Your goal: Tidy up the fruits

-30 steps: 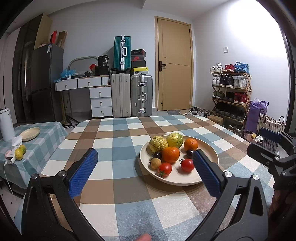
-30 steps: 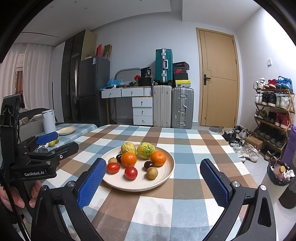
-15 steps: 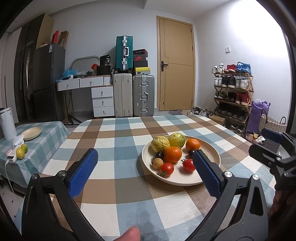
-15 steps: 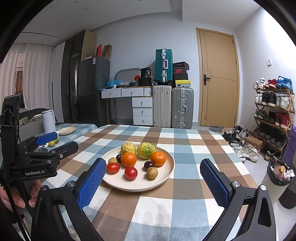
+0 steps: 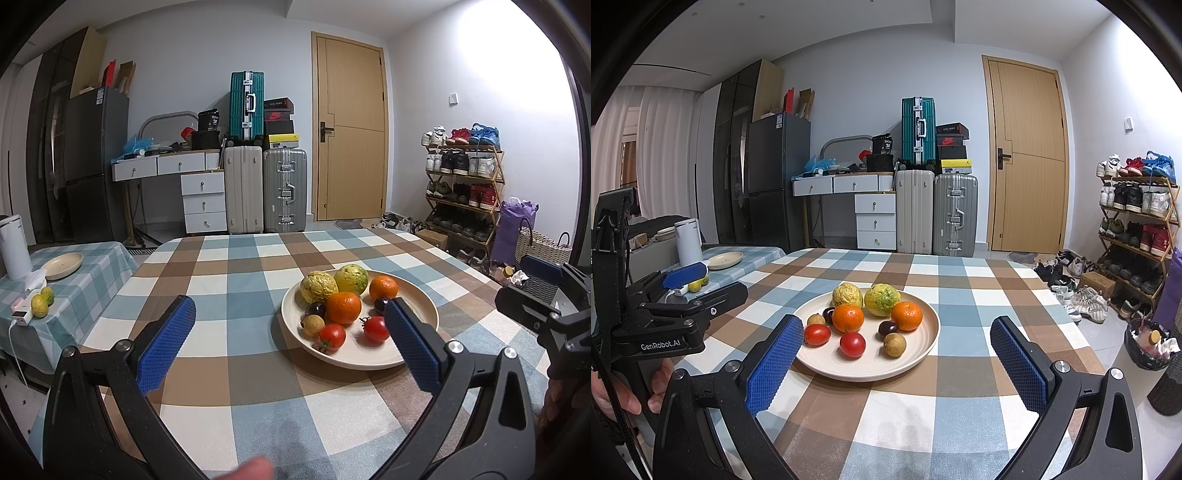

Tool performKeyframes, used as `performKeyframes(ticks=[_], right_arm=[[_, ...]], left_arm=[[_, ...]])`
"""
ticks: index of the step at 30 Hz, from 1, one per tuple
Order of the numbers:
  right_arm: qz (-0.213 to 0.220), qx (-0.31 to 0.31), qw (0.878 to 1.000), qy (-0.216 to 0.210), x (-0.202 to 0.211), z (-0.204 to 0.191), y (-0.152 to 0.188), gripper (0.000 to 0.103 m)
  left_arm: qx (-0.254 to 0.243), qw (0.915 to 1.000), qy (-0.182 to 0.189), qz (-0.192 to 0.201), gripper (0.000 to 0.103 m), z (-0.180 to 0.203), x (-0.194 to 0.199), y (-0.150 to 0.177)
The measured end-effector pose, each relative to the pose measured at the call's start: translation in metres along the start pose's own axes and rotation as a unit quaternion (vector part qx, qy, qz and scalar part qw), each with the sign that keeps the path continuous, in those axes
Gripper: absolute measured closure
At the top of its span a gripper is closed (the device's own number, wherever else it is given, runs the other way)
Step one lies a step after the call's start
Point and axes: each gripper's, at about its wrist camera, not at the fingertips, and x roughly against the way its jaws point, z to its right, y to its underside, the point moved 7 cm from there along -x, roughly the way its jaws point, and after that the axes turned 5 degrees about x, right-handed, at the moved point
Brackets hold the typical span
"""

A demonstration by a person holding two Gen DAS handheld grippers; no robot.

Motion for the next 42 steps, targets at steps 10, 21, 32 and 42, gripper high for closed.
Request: performKeyframes(ticks=[10, 21, 32, 42], right_arm=[[0.000, 0.000, 1.000, 0.000, 0.0000, 0.0004, 0.0001, 0.000], [0.000, 0.000, 1.000, 0.000, 0.0000, 0.0004, 0.0000, 0.000], [0.000, 0.000, 1.000, 0.000, 0.0003, 0.0008, -0.0001, 0.000], [0.000, 0.000, 1.000, 0.000, 0.0002, 0.0008, 0.0000, 0.000]], left_arm=[[-0.003, 1.0000, 0.005, -0.001, 0.001, 0.0022, 0.0009, -0.0003], [-0.004, 1.0000, 0.007, -0.001, 0.001, 0.0053, 0.0008, -0.0001], [-0.004, 1.0000, 0.008, -0.001, 0.001, 0.0055, 0.0013, -0.0006], [-0.004, 0.9999, 0.010, -0.002, 0.001, 0.0067, 0.0009, 0.0002]])
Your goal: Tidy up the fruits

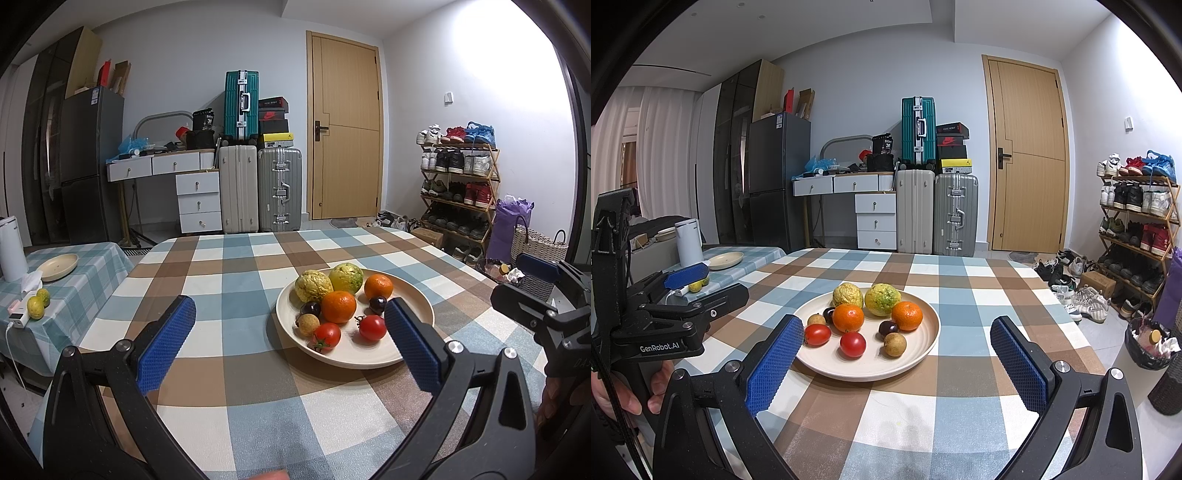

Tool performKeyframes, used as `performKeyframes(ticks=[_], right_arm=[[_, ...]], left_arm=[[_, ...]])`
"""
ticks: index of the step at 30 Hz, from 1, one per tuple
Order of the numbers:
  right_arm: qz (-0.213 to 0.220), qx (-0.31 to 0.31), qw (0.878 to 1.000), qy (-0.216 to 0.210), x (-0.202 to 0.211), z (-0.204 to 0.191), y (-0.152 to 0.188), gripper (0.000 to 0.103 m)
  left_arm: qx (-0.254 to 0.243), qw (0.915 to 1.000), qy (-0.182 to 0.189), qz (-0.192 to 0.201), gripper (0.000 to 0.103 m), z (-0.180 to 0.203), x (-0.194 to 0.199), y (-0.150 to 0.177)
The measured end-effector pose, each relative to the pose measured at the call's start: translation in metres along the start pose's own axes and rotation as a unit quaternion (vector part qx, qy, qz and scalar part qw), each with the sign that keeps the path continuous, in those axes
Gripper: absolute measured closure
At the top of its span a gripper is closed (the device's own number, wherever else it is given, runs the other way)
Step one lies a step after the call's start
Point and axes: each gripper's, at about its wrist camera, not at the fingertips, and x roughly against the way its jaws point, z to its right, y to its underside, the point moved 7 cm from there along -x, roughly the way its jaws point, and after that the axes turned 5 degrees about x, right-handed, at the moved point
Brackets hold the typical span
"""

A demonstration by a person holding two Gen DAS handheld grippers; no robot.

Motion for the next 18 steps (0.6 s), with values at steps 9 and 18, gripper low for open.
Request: performKeyframes(ticks=[9, 18], right_arm=[[0.000, 0.000, 1.000, 0.000, -0.0003, 0.0002, 0.0001, 0.000], [0.000, 0.000, 1.000, 0.000, 0.0000, 0.0003, 0.0001, 0.000]], left_arm=[[0.000, 1.0000, 0.000, 0.001, 0.001, 0.0005, 0.0010, -0.0002], [0.000, 1.0000, 0.000, 0.001, 0.001, 0.0037, 0.0011, 0.0006]])
